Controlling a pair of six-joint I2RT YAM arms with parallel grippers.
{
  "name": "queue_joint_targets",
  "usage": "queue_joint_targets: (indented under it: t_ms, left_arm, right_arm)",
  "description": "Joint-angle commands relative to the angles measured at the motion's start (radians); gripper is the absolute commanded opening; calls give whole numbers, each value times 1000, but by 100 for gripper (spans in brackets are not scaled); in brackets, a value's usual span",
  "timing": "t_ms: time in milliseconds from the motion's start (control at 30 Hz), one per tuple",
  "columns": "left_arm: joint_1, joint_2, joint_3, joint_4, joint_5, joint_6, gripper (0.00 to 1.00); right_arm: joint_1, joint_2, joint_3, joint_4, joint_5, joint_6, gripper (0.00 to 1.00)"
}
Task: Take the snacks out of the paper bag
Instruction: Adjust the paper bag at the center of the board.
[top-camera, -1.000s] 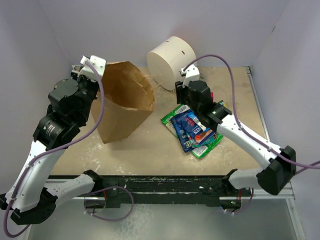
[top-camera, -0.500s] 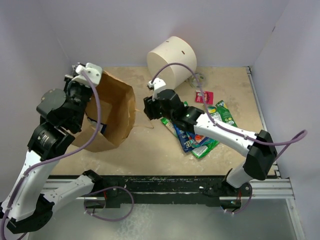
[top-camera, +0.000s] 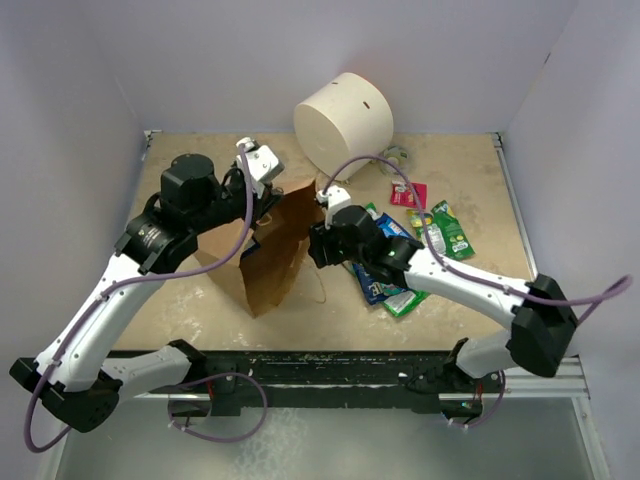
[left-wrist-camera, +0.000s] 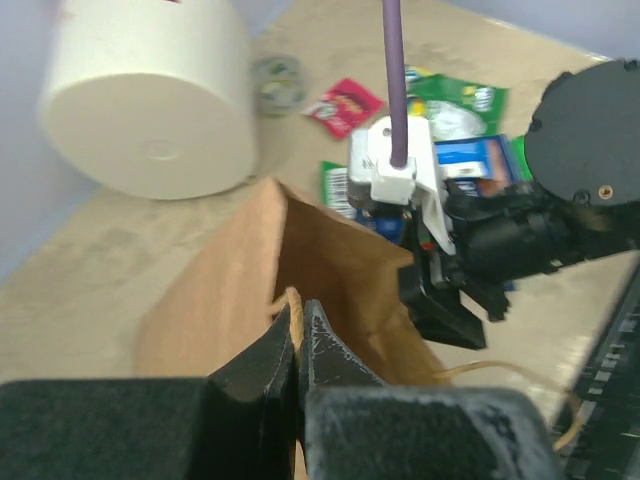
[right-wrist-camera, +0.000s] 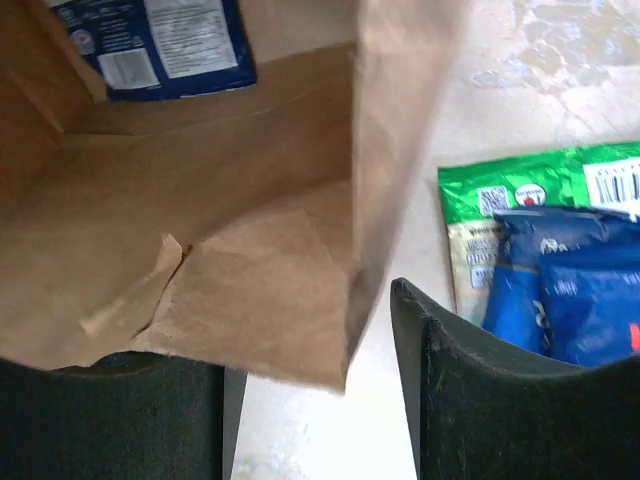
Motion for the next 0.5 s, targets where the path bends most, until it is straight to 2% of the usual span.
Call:
queue_joint_targets:
  t_ms: [0, 133, 233, 300, 367, 433, 467]
  left_arm:
    - [-3, -55, -62, 110, 230, -268, 0]
    - [-3, -123, -150, 219, 259, -420, 0]
    - [-3, -159, -191, 285, 268, -504, 0]
    - [-2, -169, -199, 299, 271, -542, 0]
    - [-2, -176, -202, 307, 278, -560, 0]
    - [-3, -185, -204, 304, 277, -571, 0]
    - [-3, -190, -202, 295, 268, -572, 0]
  right_arm:
    - [0, -163, -74, -41, 56, 66, 59]
    - [-1, -326, -139, -90, 181, 11, 61]
    - [-3, -412, -131, -120, 284, -64, 69]
    - [-4, -438, -109, -138, 334, -149, 70]
    - [-5, -444, -80, -137, 290, -267, 70]
    - [-3, -459, -62, -128, 158, -456, 70]
    - [-2, -475, -63, -127, 26, -554, 69]
